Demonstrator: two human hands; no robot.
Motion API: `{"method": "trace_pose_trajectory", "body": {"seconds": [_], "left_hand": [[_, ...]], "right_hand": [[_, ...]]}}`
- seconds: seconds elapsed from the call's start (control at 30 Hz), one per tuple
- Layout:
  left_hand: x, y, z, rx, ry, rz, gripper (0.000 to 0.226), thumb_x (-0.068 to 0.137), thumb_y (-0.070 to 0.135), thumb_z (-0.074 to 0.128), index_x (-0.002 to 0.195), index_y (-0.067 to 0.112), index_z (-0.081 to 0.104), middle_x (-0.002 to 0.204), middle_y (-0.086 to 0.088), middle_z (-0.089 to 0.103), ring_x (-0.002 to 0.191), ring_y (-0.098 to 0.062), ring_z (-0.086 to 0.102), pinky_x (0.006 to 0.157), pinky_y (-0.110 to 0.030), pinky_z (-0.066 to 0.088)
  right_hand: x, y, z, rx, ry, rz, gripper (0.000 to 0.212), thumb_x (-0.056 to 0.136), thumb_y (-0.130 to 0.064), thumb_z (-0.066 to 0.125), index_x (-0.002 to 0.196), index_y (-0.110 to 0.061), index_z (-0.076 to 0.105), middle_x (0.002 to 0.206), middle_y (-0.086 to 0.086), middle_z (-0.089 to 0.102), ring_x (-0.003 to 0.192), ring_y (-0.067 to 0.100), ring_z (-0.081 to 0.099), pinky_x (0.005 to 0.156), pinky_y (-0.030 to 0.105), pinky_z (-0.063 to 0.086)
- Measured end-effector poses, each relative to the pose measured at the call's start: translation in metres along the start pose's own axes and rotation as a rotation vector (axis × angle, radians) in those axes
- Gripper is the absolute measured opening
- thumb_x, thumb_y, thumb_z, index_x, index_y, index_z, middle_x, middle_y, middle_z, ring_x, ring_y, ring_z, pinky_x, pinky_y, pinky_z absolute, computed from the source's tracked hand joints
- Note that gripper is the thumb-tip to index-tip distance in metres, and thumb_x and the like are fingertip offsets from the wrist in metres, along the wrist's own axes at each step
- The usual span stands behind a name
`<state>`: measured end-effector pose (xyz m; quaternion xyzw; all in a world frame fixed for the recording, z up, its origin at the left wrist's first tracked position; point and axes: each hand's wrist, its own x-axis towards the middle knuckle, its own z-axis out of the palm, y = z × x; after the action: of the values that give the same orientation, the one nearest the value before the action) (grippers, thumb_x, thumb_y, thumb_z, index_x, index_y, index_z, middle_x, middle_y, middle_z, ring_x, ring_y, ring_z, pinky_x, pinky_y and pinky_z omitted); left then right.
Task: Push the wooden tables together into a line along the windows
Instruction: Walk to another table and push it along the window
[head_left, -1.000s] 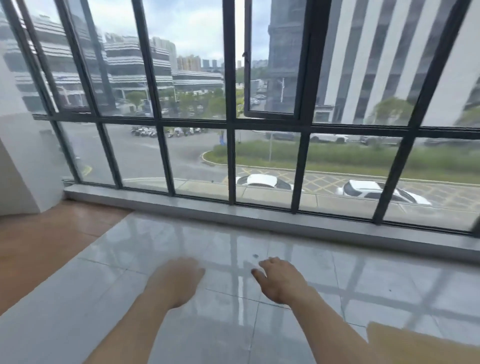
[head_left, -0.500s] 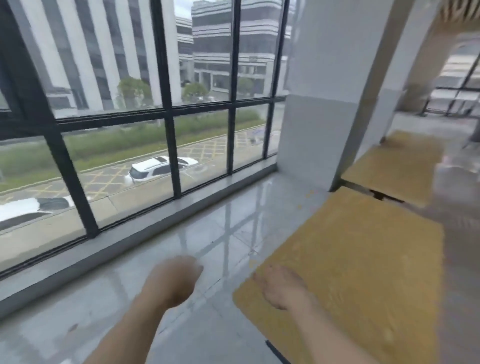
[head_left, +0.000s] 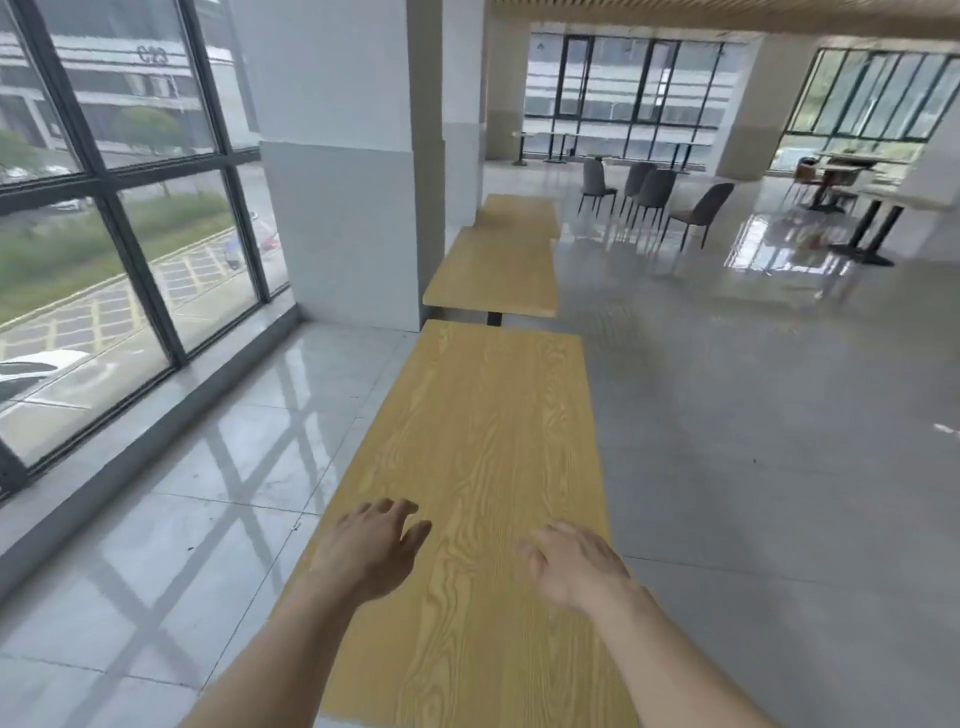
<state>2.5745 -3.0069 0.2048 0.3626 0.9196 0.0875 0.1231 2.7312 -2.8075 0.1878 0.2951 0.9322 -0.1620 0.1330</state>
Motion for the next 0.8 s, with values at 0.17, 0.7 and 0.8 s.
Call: {"method": "trace_pose_trajectory", "body": {"seconds": [0.17,0.7,0.8], "left_hand": [[0.025,0.015,0.024,0.006,-0.059,0.084,0.054,0.104,0.057,0.025,0.149,0.031,0.04,0.152,0.007,0.047,0.14,-0.019,0.041,0.113,-0.037,0.032],[0.045,-0.053,0.171,-0.085,0.048,0.234,0.069,0.098,0.062,0.014,0.151,0.025,0.042,0.157,0.002,0.042,0.149,-0.021,0.032,0.123,-0.04,0.024],[0.04,-0.065,0.218,-0.067,0.066,0.243,0.062,0.102,0.056,0.021,0.15,0.023,0.042,0.158,0.0,0.042,0.152,-0.02,0.028,0.126,-0.041,0.018]], "right_hand": [[-0.001,0.026,0.014,0.035,-0.023,0.091,0.057,0.105,-0.054,0.024,0.142,-0.019,0.05,0.145,0.005,0.048,0.14,0.029,0.04,0.114,0.042,0.032],[0.012,0.019,0.163,0.078,0.053,0.205,0.062,0.106,-0.052,0.019,0.159,-0.021,0.028,0.17,0.003,0.014,0.156,0.021,0.009,0.127,0.038,0.009],[0.021,0.025,0.211,0.058,0.133,0.176,0.072,0.101,-0.057,0.009,0.158,-0.018,0.03,0.169,0.005,0.019,0.156,0.02,0.01,0.127,0.035,0.005]]}}
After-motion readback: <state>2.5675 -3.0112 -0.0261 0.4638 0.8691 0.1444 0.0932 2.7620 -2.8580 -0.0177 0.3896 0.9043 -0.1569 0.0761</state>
